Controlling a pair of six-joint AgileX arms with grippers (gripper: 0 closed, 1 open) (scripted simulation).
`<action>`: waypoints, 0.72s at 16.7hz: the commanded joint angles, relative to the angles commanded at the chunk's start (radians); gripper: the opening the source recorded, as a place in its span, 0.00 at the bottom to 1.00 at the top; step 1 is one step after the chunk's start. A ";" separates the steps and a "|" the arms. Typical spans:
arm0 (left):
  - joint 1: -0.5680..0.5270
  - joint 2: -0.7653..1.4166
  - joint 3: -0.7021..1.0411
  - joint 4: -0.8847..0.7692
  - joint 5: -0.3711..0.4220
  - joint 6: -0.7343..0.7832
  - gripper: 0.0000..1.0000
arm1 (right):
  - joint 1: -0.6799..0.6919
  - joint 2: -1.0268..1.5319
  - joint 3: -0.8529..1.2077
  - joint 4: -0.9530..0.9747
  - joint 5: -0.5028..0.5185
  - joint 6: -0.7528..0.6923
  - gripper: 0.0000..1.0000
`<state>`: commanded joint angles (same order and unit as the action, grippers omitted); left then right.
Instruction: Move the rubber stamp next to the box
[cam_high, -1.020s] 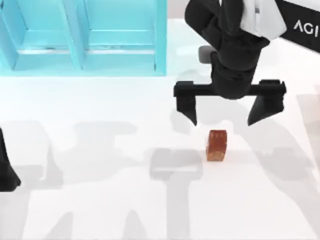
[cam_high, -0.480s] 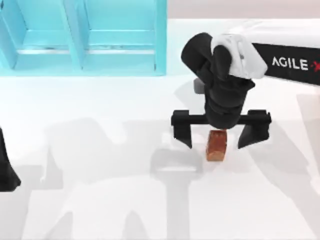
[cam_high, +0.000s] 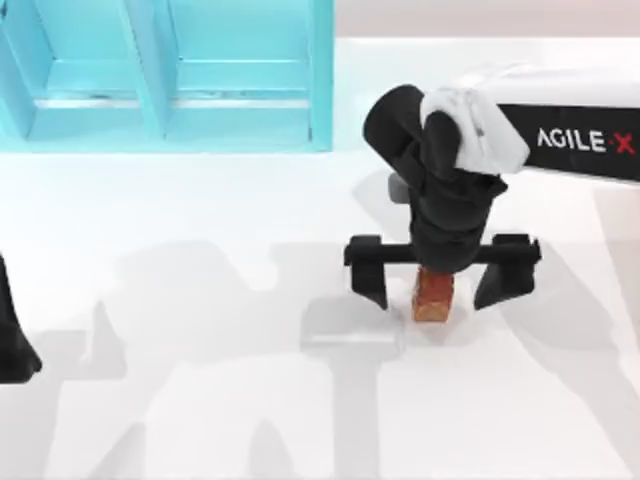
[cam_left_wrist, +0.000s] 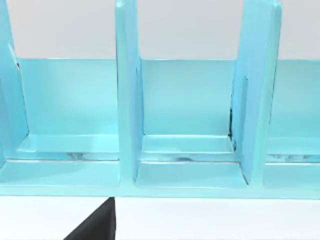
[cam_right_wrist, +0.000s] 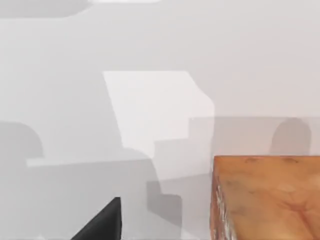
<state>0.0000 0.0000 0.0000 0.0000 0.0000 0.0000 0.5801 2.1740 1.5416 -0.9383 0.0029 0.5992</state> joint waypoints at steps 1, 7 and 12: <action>0.000 0.000 0.000 0.000 0.000 0.000 1.00 | 0.000 0.000 0.000 0.000 0.000 0.000 0.77; 0.000 0.000 0.000 0.000 0.000 0.000 1.00 | 0.000 0.000 0.000 0.000 0.000 0.000 0.32; 0.000 0.000 0.000 0.000 0.000 0.000 1.00 | 0.000 0.000 0.000 0.000 0.000 0.000 0.00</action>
<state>0.0000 0.0000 0.0000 0.0000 0.0000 0.0000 0.5801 2.1740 1.5416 -0.9383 0.0029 0.5992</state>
